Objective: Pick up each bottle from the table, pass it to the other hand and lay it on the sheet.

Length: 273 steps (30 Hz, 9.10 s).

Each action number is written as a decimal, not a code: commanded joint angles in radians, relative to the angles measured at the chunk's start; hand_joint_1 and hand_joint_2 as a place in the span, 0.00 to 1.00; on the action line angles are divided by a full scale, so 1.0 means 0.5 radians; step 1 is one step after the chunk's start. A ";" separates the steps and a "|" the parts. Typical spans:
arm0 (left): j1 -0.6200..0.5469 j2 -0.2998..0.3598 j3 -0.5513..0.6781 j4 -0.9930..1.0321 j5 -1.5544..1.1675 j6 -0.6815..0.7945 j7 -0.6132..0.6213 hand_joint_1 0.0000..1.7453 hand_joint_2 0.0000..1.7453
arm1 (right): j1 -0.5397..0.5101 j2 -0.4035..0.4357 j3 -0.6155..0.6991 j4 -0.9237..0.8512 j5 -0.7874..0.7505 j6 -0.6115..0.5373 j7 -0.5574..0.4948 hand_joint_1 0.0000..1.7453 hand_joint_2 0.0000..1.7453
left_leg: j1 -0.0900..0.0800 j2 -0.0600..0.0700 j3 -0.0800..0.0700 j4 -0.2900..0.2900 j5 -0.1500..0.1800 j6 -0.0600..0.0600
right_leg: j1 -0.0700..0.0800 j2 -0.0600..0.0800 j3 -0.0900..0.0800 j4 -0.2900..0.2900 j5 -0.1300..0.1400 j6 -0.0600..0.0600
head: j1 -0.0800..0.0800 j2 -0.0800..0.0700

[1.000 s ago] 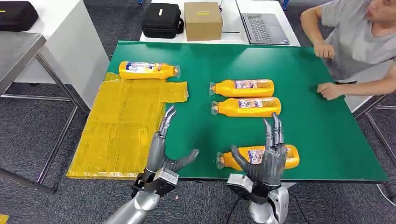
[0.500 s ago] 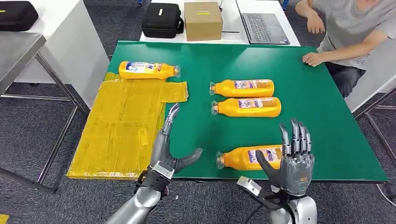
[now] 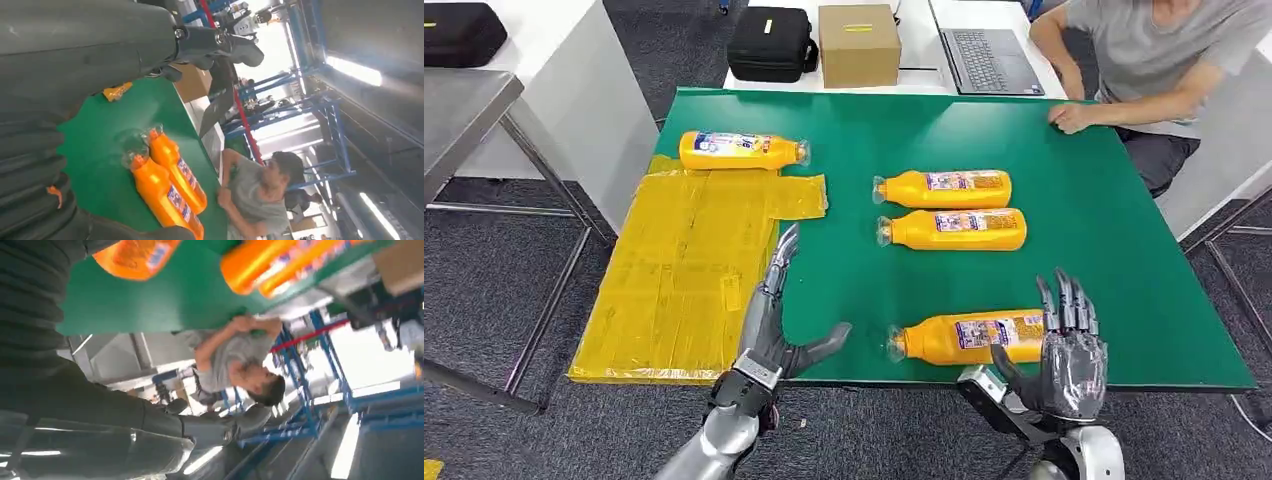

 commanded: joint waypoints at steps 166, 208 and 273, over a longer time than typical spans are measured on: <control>-0.268 -0.112 -0.161 0.465 0.237 -0.420 0.028 0.00 1.00 | -0.840 -0.421 0.190 1.762 -0.137 0.767 -0.091 1.00 1.00 | 0.001 0.005 0.035 -0.002 0.004 -0.001 | 0.003 0.005 0.032 -0.005 0.007 -0.005 | 0.001 0.000; -0.303 -0.152 -0.224 0.466 0.291 -0.052 -0.062 0.00 1.00 | -0.721 -0.192 -0.071 1.383 -1.741 0.374 -0.831 1.00 1.00 | -0.002 0.007 0.009 0.001 0.003 0.000 | -0.001 0.005 0.007 0.002 0.004 -0.005 | -0.001 0.000; -0.428 -0.291 -0.448 0.857 1.044 -0.319 0.092 0.00 1.00 | -0.784 0.281 0.454 1.424 -1.104 -0.383 -0.831 1.00 1.00 | 0.000 0.004 0.010 -0.001 0.004 -0.001 | 0.001 0.001 0.009 0.001 0.004 -0.006 | -0.001 0.000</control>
